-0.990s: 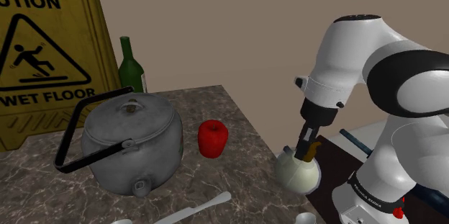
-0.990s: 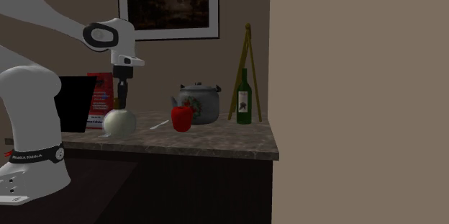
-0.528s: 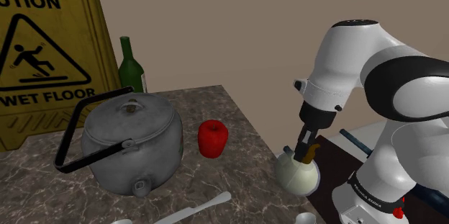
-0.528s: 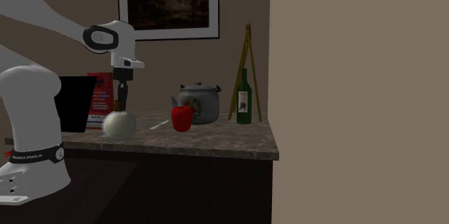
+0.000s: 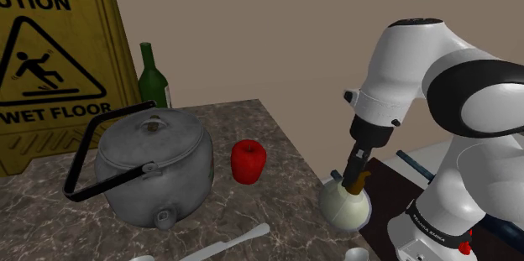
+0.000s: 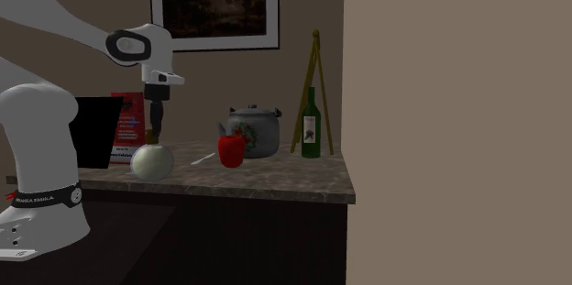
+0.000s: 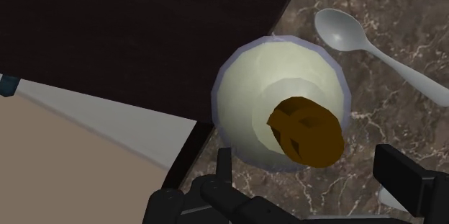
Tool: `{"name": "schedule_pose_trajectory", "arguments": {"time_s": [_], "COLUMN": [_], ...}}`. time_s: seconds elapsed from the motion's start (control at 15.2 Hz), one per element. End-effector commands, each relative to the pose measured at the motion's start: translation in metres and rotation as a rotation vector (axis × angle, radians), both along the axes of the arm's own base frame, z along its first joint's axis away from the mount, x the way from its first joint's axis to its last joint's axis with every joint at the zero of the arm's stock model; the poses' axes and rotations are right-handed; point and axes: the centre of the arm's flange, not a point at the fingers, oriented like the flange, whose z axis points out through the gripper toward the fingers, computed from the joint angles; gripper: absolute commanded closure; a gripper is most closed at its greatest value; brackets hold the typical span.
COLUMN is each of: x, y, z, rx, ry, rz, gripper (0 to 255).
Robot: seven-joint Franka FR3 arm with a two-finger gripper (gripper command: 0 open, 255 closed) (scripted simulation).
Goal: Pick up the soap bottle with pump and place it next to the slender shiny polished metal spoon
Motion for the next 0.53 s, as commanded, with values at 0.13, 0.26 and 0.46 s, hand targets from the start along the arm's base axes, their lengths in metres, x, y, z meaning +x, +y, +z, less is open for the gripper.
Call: {"name": "schedule_pose_trajectory", "arguments": {"time_s": [0.13,0.26,0.46], "x": [0.002,0.002,0.002], "y": [-0.001,-0.001,-0.001], "z": [0.043,0.043,0.043], "rx": [0.0,0.0,0.0], "ry": [0.001,0.001,0.001], "rz": [0.0,0.0,0.0], "gripper": [0,0,0]}}
